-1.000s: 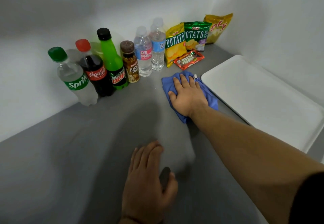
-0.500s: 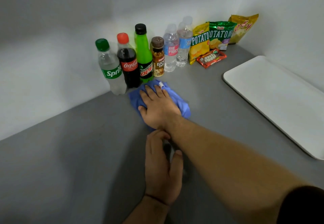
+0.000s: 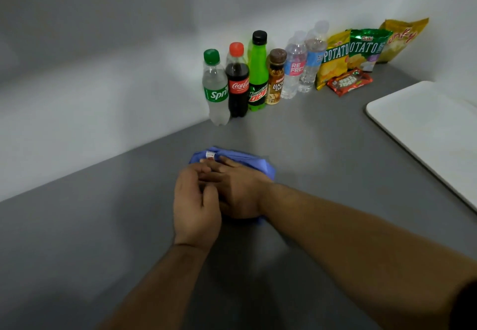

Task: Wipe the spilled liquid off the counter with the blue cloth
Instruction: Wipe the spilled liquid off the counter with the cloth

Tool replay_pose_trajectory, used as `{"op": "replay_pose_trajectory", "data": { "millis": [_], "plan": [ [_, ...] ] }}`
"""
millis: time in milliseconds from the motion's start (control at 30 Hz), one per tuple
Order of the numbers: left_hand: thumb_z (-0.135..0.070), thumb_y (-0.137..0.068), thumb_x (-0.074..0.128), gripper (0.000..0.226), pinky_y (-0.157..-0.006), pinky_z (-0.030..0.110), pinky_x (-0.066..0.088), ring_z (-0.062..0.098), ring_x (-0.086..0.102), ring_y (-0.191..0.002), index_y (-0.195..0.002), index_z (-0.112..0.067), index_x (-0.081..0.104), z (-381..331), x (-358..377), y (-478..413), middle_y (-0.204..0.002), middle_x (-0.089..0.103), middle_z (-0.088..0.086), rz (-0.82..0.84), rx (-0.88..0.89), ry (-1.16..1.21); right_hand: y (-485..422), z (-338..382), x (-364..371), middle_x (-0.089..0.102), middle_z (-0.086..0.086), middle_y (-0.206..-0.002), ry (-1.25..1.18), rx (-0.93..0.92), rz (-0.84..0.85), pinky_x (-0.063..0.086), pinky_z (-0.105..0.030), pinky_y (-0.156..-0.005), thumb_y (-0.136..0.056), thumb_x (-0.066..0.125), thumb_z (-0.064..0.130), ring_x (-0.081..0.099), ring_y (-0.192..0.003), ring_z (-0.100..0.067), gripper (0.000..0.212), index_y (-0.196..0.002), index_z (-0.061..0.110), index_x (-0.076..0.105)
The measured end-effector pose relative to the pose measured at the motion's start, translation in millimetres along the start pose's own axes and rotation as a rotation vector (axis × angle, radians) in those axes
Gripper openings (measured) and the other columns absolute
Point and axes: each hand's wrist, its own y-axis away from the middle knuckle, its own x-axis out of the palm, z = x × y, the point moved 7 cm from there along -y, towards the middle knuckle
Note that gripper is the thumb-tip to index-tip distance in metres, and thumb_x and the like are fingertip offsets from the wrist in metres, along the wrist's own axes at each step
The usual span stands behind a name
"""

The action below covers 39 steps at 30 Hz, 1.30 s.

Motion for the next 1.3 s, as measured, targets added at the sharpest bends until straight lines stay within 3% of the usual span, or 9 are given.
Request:
{"op": "replay_pose_trajectory", "data": {
  "millis": [100,233,333,467,600,733,833,933,1300],
  "plan": [
    [-0.021,-0.090,0.044,0.032,-0.095,0.046,0.051,0.021,0.060,-0.106,-0.118,-0.021,0.059,-2,1,-4,-0.115,0.064,-0.001,0.199,0.092,-0.279,32,3,-22,0.059,-0.006,-0.148,0.011,0.046,-0.275,0.025,-0.053,-0.123,-0.096,0.063,0.030,0.041,-0.147,-0.033,0.040,-0.134,0.018,0.067],
    [-0.016,-0.091,0.048,0.042,-0.091,0.045,0.052,0.032,0.063,-0.111,-0.131,-0.023,0.058,-1,1,-23,-0.133,0.065,0.002,0.377,0.235,-0.646,69,-16,-32,0.065,-0.016,-0.133,0.018,0.471,-0.549,0.050,-0.048,-0.105,-0.089,0.065,0.011,0.062,-0.119,-0.037,0.033,-0.122,0.006,0.071],
    [-0.024,-0.096,0.049,0.052,-0.108,0.046,0.045,0.032,0.053,-0.129,-0.148,-0.029,0.050,6,9,-31,-0.156,0.049,-0.002,0.518,0.303,-0.964,53,-19,-5,0.032,-0.012,-0.165,-0.020,0.698,-0.226,0.019,-0.046,-0.126,-0.102,0.049,0.027,0.028,-0.152,-0.034,0.055,-0.155,0.014,0.041],
    [-0.037,-0.088,0.048,0.066,-0.102,0.044,0.047,0.035,0.059,-0.121,-0.153,-0.025,0.040,6,6,-8,-0.157,0.044,0.005,0.561,0.210,-1.202,44,-13,13,-0.003,0.001,-0.174,0.038,0.602,-0.035,-0.003,-0.047,-0.128,-0.107,0.032,0.036,-0.008,-0.159,-0.026,0.065,-0.165,0.023,0.006],
    [-0.044,-0.078,0.042,0.069,-0.086,0.039,0.050,0.032,0.066,-0.107,-0.140,-0.016,0.051,-6,-4,28,-0.143,0.055,0.008,0.553,0.171,-1.233,71,8,15,0.004,0.005,-0.173,0.066,0.366,0.005,-0.007,-0.042,-0.128,-0.105,0.035,0.033,-0.005,-0.159,-0.021,0.063,-0.165,0.023,0.018],
    [-0.034,-0.086,0.053,0.059,-0.112,0.046,0.043,0.035,0.054,-0.134,-0.139,-0.008,0.059,-8,0,36,-0.156,0.049,0.017,0.480,0.192,-1.085,83,13,22,0.014,0.004,-0.172,0.046,0.494,-0.009,-0.007,-0.037,-0.125,-0.105,0.038,0.031,0.004,-0.160,-0.020,0.061,-0.164,0.022,0.023],
    [-0.036,-0.101,0.038,0.071,-0.130,0.046,0.005,0.029,0.010,-0.161,-0.164,-0.010,0.018,18,13,19,-0.174,0.011,0.013,0.559,0.155,-1.030,56,-1,22,0.007,0.004,-0.173,0.024,0.515,0.022,0.001,-0.043,-0.128,-0.102,0.040,0.030,0.000,-0.159,-0.021,0.069,-0.165,0.022,0.014],
    [-0.042,-0.105,0.028,0.071,-0.129,0.047,-0.005,0.026,-0.008,-0.162,-0.165,-0.016,0.000,39,13,-13,-0.175,-0.007,0.007,0.553,0.090,-1.014,26,-22,20,-0.002,0.006,-0.174,0.003,0.558,0.066,-0.002,-0.047,-0.128,-0.105,0.032,0.035,-0.008,-0.159,-0.019,0.068,-0.165,0.025,0.003],
    [-0.053,-0.092,0.020,0.083,-0.131,0.053,0.004,0.034,0.003,-0.162,-0.165,-0.014,0.015,33,8,24,-0.174,0.007,0.014,0.519,0.108,-1.046,56,-3,10,0.008,0.003,-0.173,0.061,0.393,0.055,0.004,-0.045,-0.128,-0.104,0.032,0.039,0.001,-0.159,-0.022,0.065,-0.165,0.022,0.014]
  ]
}}
